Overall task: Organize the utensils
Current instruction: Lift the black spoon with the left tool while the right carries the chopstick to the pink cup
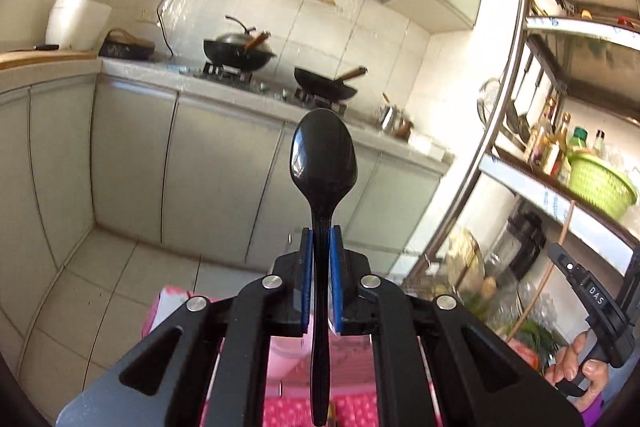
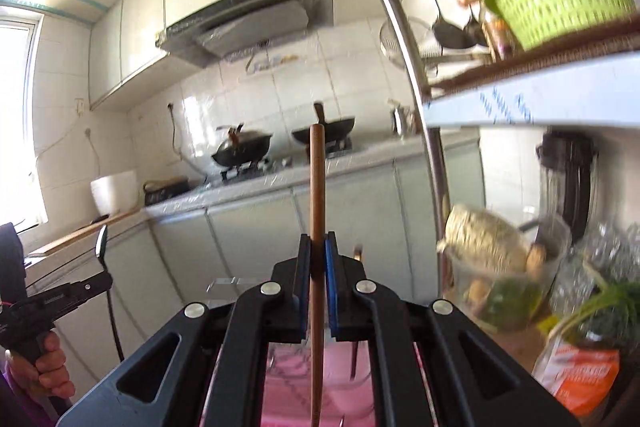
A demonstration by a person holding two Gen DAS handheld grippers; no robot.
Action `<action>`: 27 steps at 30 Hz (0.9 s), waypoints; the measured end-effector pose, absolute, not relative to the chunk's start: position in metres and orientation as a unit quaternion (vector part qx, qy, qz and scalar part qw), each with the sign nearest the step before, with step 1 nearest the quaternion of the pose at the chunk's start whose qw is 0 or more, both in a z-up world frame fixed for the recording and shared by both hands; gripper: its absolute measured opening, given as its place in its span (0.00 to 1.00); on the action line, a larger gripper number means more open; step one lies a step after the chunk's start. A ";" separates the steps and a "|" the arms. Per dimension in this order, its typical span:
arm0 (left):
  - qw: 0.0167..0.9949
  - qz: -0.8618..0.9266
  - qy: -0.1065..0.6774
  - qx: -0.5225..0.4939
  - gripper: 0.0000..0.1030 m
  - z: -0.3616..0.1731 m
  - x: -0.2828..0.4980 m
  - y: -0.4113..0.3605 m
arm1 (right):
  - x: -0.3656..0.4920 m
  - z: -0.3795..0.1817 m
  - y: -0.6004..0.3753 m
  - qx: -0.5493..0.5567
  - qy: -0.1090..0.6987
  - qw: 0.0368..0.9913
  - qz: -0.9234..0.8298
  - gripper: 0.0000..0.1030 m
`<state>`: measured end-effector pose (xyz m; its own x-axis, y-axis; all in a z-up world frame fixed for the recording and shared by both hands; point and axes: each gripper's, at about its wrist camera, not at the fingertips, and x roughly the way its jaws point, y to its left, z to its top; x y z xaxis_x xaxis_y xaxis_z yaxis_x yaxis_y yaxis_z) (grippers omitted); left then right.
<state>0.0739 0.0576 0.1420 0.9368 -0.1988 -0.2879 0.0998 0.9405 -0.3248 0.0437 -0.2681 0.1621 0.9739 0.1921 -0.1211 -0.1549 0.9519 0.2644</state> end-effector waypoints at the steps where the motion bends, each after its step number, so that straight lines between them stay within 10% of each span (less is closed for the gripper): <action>1: 0.974 -0.071 0.151 -0.156 0.07 0.145 0.079 0.058 | 0.048 0.167 -0.270 0.127 0.064 0.986 0.083 0.06; 27: 0.982 -0.030 0.127 -0.135 0.07 0.073 0.124 0.059 | 0.123 0.083 -0.258 0.124 0.136 0.982 0.037 0.06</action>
